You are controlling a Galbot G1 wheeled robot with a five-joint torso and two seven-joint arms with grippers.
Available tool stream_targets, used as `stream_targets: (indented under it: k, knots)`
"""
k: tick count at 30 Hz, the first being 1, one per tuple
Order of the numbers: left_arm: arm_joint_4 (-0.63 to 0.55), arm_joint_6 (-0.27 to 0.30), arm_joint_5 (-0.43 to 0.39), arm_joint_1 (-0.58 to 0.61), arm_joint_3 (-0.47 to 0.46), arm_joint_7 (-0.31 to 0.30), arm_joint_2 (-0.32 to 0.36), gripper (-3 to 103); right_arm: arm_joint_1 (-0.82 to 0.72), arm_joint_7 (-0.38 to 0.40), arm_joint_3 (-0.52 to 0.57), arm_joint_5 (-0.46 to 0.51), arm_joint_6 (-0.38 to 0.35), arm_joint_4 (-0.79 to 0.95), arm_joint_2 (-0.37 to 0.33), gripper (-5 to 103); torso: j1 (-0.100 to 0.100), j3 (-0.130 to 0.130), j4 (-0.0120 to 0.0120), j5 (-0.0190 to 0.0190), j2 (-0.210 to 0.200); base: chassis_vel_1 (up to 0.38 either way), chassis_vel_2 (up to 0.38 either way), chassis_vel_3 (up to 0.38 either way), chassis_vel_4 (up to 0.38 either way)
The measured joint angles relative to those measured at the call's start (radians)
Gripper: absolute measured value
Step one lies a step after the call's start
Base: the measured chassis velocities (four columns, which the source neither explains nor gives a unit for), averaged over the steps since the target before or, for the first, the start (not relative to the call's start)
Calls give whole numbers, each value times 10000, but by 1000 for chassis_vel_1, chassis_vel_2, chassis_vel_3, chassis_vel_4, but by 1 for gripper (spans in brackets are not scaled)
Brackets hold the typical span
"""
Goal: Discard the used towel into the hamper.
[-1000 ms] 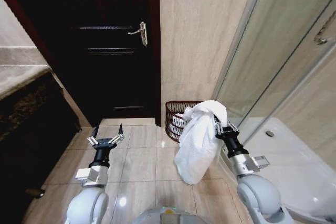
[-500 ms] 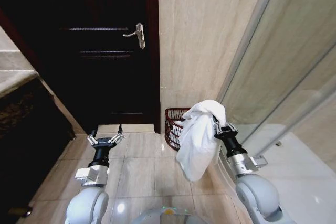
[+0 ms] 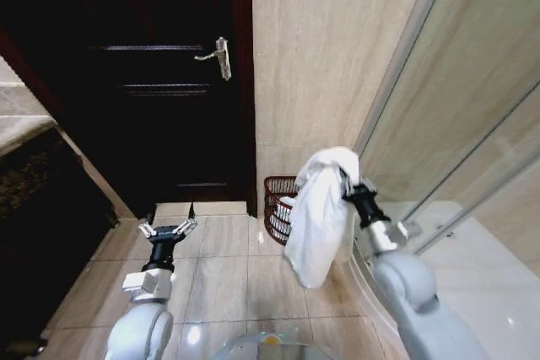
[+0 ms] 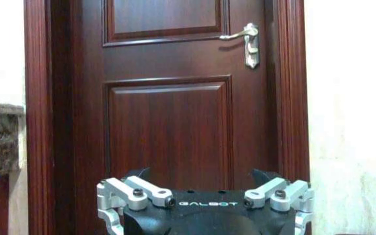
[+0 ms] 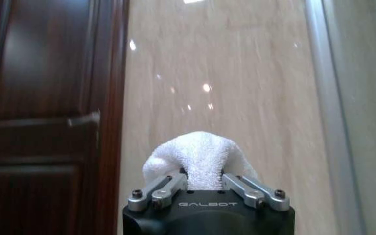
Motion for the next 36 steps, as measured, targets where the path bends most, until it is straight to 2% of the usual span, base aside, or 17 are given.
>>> stream_targets:
  k: [3,11,13,14,17,21,30,36]
  knots:
    - [-38,23,-64,6,28,71,199,100,515,110,25,483,-175,205,-234,12,1,0,-8,5,-2,0,0,0,0]
    - [145,-3,-300,-57,-68,-34,494,100,2141,548,46,1466,-562,624,-922,12,-1,-5,-12,2,-4,0,0,0,0]
    - [211,-46,-291,-101,-73,-110,360,100,3244,538,-218,1587,-554,-103,-1006,12,-3,-7,-12,0,-5,0,0,0,0]
    - [211,-46,-291,-101,-73,-110,360,100,3244,538,-218,1587,-554,-103,-1006,12,-3,-7,-12,0,-5,0,0,0,0]
    - [139,-131,-178,-36,-50,-166,100,100,4922,406,-952,1556,-329,-1677,-735,12,-1,-5,-5,1,-10,0,0,0,0]
    - [16,-137,-159,-42,-77,-179,48,100,5791,341,-1439,1427,-269,-2589,-376,12,-1,-4,-6,6,-11,0,0,0,0]
    - [-38,-161,-152,-49,-159,-300,-158,100,5763,18,-1812,681,41,-3914,152,12,-4,-9,-9,2,-11,0,0,0,0]
    - [27,-169,-27,-123,-51,-296,-167,100,5415,-521,-2204,81,968,-5693,390,12,-3,-8,-12,5,-12,0,0,0,0]
